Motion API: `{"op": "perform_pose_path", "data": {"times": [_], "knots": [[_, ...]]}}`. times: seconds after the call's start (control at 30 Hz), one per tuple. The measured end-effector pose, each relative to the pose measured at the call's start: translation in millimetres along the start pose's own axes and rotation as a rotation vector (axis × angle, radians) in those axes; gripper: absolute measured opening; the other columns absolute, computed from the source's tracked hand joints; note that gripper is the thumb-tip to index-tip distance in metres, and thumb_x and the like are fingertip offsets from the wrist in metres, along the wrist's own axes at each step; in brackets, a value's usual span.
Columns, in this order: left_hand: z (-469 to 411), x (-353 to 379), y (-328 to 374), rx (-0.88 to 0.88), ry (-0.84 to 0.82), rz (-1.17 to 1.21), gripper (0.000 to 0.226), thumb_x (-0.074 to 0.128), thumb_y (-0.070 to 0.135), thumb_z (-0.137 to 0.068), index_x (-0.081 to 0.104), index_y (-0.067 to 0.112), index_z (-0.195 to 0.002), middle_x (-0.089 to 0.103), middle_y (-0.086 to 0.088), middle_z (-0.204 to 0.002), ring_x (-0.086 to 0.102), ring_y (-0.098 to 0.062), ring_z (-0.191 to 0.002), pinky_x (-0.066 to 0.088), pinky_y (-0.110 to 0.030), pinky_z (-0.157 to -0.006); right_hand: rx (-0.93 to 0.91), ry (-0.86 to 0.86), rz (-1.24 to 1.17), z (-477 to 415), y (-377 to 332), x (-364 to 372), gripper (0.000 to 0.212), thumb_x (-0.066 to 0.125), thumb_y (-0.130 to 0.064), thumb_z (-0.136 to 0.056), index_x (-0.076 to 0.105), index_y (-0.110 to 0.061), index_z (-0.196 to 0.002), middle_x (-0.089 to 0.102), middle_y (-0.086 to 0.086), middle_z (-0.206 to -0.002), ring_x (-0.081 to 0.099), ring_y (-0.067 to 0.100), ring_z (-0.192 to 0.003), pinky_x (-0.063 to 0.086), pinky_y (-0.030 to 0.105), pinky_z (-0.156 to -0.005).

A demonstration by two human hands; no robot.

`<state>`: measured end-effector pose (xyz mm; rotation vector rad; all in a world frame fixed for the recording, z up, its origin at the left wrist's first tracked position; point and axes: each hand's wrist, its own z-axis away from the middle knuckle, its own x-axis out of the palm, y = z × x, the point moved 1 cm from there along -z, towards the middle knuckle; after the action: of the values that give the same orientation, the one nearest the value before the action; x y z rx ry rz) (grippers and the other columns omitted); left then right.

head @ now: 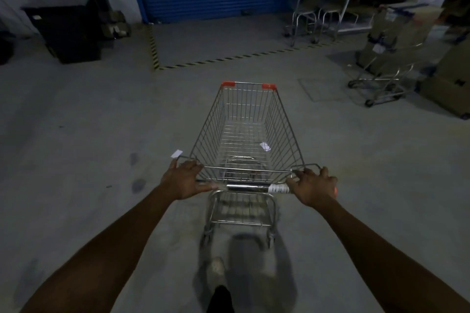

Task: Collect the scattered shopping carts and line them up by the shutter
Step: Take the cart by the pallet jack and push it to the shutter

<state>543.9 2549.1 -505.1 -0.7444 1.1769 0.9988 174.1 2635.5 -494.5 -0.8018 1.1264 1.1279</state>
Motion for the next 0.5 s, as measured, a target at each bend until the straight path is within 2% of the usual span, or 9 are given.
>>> {"op": "perform_pose_path", "data": {"times": [0.13, 0.23, 0.3, 0.4, 0.5], "knots": [[-97, -29, -16, 0.034, 0.022, 0.057, 0.141, -0.005, 0.107, -0.048, 0.026, 0.025, -0.157, 0.024, -0.001, -0.165, 0.018, -0.016, -0.152, 0.002, -0.047, -0.124, 0.07, 0.029, -0.011, -86, -3, -26, 0.072, 0.014, -0.077, -0.088, 0.043, -0.044, -0.145, 0.047, -0.007, -0.151, 0.03, 0.039, -0.138, 0.03, 0.055, -0.105], [-165, -51, -28, 0.069, -0.009, 0.051, 0.143, -0.005, 0.107, -0.046, 0.026, 0.022, -0.158, 0.023, -0.003, -0.165, 0.019, -0.018, -0.152, 0.004, -0.044, -0.123, 0.194, 0.057, -0.05, -138, -15, -47, 0.069, 0.02, -0.073, -0.09, 0.047, -0.037, -0.143, 0.052, -0.003, -0.145, 0.032, 0.037, -0.138, 0.024, 0.06, -0.107], [-209, -63, -39, 0.093, 0.009, 0.024, 0.143, -0.007, 0.107, -0.047, 0.028, 0.022, -0.157, 0.024, -0.005, -0.165, 0.021, -0.02, -0.151, 0.01, -0.044, -0.122, 0.258, 0.09, -0.071, -171, -23, -60, 0.067, 0.023, -0.07, -0.091, 0.049, -0.033, -0.14, 0.057, -0.002, -0.138, 0.037, 0.035, -0.132, 0.028, 0.057, -0.104], [-270, -79, -53, 0.128, 0.008, -0.003, 0.141, -0.007, 0.107, -0.049, 0.03, 0.023, -0.156, 0.025, -0.006, -0.164, 0.024, -0.022, -0.15, 0.018, -0.045, -0.12, 0.253, 0.086, -0.065, -219, -29, -76, 0.063, 0.024, -0.068, -0.093, 0.05, -0.034, -0.139, 0.058, -0.005, -0.137, 0.041, 0.035, -0.128, 0.035, 0.049, -0.096], [-331, -93, -59, 0.125, -0.012, 0.013, 0.141, -0.007, 0.107, -0.047, 0.028, 0.025, -0.157, 0.022, -0.003, -0.165, 0.021, -0.02, -0.151, 0.014, -0.046, -0.121, 0.242, 0.095, -0.022, -272, -25, -88, 0.061, 0.027, -0.069, -0.094, 0.053, -0.037, -0.138, 0.058, -0.008, -0.137, 0.043, 0.035, -0.125, 0.037, 0.044, -0.092]]}}
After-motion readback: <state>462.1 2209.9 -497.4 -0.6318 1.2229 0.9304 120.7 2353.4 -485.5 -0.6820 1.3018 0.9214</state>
